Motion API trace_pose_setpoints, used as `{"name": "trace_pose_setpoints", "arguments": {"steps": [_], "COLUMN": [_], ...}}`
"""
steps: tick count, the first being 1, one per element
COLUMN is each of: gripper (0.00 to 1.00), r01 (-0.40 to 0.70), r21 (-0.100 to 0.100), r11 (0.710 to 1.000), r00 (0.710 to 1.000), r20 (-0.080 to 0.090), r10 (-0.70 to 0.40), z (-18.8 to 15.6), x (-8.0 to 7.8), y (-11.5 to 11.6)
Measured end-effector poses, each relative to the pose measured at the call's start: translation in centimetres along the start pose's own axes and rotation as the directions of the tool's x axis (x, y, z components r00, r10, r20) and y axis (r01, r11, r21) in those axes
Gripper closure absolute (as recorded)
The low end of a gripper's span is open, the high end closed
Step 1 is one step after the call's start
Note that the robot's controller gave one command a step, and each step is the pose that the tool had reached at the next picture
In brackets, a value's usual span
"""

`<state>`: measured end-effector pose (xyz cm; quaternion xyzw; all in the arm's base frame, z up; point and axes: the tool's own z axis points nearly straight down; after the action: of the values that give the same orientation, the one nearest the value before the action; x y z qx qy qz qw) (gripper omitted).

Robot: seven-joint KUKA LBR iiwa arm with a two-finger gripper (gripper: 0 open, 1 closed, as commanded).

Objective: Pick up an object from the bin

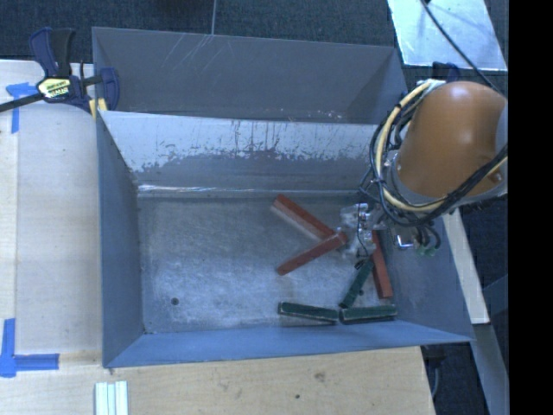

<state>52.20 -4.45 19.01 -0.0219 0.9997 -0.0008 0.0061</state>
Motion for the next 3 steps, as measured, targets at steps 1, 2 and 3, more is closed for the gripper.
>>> {"name": "trace_pose_setpoints", "arguments": {"steps": [1,2,3], "gripper": [1.0,1.0,1.0], "r01": [0.22,0.243,0.232], "r21": [-0.006,-0.005,0.0], "r11": [0.975,0.97,0.973], "r00": [0.975,0.97,0.973], "r20": [-0.015,-0.013,0.0], "r10": [-0.22,-0.243,-0.232], "z": [6.5,5.9,-3.6], "x": [2.6,3.5,2.1], "y": [1.0,-0.5,0.2]}}
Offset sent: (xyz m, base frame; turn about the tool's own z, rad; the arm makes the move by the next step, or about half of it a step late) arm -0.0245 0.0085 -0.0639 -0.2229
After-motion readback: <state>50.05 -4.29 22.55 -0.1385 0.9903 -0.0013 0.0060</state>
